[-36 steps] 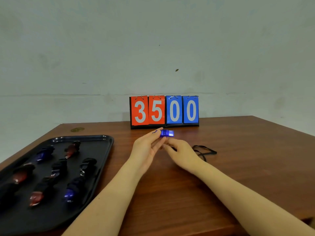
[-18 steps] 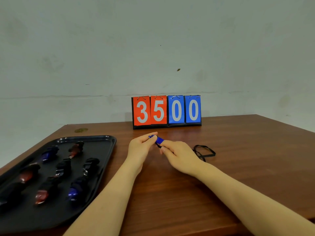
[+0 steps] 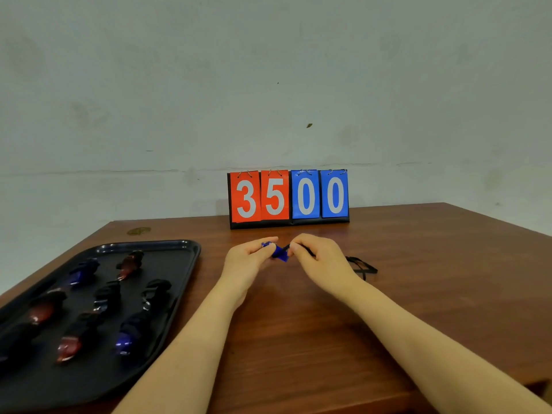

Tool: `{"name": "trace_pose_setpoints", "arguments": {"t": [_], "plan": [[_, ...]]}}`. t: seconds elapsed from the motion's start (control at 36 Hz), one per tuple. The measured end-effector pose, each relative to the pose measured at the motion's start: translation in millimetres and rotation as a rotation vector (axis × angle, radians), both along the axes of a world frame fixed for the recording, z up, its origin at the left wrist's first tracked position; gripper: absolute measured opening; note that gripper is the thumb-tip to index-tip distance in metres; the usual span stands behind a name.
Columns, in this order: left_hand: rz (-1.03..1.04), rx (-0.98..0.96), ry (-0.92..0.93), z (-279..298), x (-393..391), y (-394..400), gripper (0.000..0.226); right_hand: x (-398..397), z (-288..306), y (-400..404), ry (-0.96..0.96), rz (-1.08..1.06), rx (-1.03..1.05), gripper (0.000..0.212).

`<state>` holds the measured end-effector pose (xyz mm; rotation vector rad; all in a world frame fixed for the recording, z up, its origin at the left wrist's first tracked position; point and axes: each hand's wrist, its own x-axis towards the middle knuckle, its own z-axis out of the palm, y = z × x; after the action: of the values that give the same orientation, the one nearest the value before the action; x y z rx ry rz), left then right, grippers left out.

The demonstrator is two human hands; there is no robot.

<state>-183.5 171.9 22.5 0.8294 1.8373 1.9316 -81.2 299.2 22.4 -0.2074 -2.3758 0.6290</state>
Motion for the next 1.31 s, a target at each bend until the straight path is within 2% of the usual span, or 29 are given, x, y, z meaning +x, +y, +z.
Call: {"name": "trace_pose_setpoints", "arguments": {"t": [0.22,0.28,0.36,0.5,0.61,0.69,0.83,0.92,1.0,1.08,1.22,1.31], "plan": [[-0.199,0.028,-0.094,8,8,-1,0.022,3,3,14,0.088,-0.017,-0.207,0.016],[-0.219,0.072,-0.155,11,11,-2,0.020,5,6,13,0.120,0.009,-0.297,0.020],[-0.301,0.208,-0.311,17,16,-5,0.018,5,5,12,0.066,0.026,-0.380,0.026],[-0.308,0.409,-0.558,20,19,-6,0.020,3,-3,5,-0.008,0.030,-0.341,0.030],[-0.217,0.521,-0.657,18,13,-4,0.019,0,-4,-5,-0.031,0.067,-0.269,0.027],[-0.106,0.477,-0.570,15,8,-1,0.024,-2,-5,-10,-0.057,0.071,-0.151,0.024],[0.061,0.269,-0.364,11,3,4,0.028,-4,-7,-13,-0.129,0.053,0.037,0.024],[0.131,0.192,-0.244,6,-1,4,0.019,-4,-9,-11,-0.137,0.056,0.036,0.021],[0.224,0.071,-0.061,1,-6,5,0.022,-3,-7,-10,-0.102,0.058,-0.026,0.017],[0.220,0.034,-0.067,-1,-9,5,0.018,-2,-4,-8,-0.047,0.062,-0.083,0.021],[0.095,-0.018,-0.050,-1,-4,7,0.017,-1,-3,-2,0.020,0.036,-0.159,0.024],[0.024,-0.060,-0.109,2,1,8,0.014,-1,-2,2,0.048,0.010,-0.200,0.026]]}}
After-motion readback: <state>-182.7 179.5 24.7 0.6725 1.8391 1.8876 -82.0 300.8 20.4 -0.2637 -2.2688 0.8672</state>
